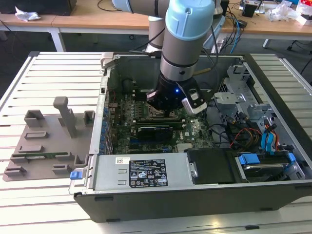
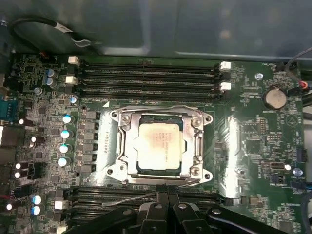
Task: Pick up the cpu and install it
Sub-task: 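Install the second cpu locking lever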
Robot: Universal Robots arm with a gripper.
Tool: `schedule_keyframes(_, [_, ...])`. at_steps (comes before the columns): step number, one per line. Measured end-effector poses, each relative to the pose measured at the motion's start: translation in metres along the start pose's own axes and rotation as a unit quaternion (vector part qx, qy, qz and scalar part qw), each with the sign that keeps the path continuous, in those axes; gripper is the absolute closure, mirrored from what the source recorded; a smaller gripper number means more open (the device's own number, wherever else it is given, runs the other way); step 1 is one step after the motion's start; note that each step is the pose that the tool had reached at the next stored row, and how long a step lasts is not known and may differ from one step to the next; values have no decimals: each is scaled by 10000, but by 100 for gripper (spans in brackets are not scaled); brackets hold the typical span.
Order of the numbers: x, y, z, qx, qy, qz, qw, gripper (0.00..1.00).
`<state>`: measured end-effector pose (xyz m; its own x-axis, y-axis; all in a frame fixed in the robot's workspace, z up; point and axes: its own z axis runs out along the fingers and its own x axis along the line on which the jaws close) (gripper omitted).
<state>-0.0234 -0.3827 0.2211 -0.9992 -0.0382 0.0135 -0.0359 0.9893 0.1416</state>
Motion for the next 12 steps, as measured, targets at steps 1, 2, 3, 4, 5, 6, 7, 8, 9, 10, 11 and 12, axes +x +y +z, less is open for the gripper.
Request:
schedule_keyframes(1, [22, -1, 21, 0, 0, 0, 10000, 89])
schedule_keyframes(2, [34, -1, 34, 0, 0, 0, 10000, 89])
schedule_keyframes(3, [38, 1, 49, 0, 0, 0, 10000, 89])
schedule_keyframes(4, [39, 0, 76, 0, 0, 0, 10000, 89])
schedule_keyframes(5, [38, -1, 88, -1, 0, 0, 10000, 89])
schedule_keyframes(6, [38, -3, 100, 0, 0, 0, 10000, 89])
schedule_keyframes(7, [38, -4, 110, 0, 0, 0, 10000, 89])
schedule_keyframes(8, [38, -6, 123, 0, 0, 0, 10000, 89])
schedule_keyframes(9, [39, -8, 139, 0, 0, 0, 10000, 89])
schedule_keyframes(10, [43, -9, 150, -1, 0, 0, 10000, 89])
schedule_keyframes(11, [53, -8, 159, -1, 0, 0, 10000, 89])
schedule_keyframes(12, [71, -1, 172, -2, 0, 0, 10000, 89])
